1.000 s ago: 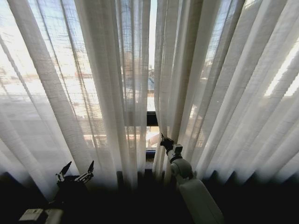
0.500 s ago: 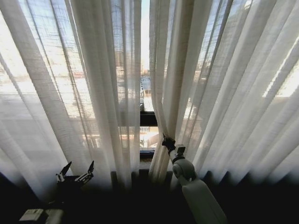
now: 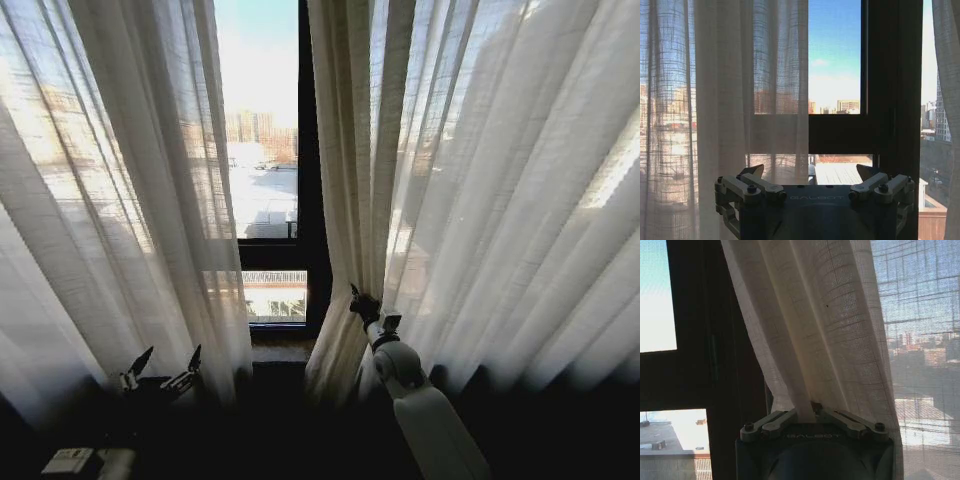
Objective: Open the curtains by pulling them apart, changing their state from closed to fully open.
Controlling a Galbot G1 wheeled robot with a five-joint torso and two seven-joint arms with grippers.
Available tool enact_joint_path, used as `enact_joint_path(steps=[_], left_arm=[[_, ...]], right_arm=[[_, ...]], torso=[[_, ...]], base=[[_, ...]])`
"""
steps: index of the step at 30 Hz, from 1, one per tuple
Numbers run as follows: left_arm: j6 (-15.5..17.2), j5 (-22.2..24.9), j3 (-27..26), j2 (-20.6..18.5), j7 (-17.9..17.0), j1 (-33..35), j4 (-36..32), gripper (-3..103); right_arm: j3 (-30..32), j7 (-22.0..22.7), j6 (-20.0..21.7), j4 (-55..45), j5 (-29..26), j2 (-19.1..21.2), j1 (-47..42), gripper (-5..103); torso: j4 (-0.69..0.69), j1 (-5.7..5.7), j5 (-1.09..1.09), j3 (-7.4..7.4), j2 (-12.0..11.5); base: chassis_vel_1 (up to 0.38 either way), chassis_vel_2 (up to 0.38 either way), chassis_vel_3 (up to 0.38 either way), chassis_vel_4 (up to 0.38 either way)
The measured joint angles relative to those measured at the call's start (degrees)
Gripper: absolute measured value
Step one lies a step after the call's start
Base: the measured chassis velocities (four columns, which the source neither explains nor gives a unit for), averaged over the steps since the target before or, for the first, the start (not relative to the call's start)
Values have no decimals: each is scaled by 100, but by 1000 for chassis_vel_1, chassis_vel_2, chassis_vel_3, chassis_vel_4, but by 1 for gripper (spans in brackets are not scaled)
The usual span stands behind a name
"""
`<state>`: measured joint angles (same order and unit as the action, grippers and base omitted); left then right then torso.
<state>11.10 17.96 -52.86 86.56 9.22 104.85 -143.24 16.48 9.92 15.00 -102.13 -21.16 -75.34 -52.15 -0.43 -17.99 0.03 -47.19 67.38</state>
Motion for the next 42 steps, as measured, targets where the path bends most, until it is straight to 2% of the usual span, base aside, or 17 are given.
enact_joint_path(steps=[42], left_arm=[[-96,-10,24,71,19,15,0,100]], right_arm=[[208,-9,3,-3,-21,58,-76,0]], torso=[[0,0,-2,0,1]], base=[[-353,-357,354,352]])
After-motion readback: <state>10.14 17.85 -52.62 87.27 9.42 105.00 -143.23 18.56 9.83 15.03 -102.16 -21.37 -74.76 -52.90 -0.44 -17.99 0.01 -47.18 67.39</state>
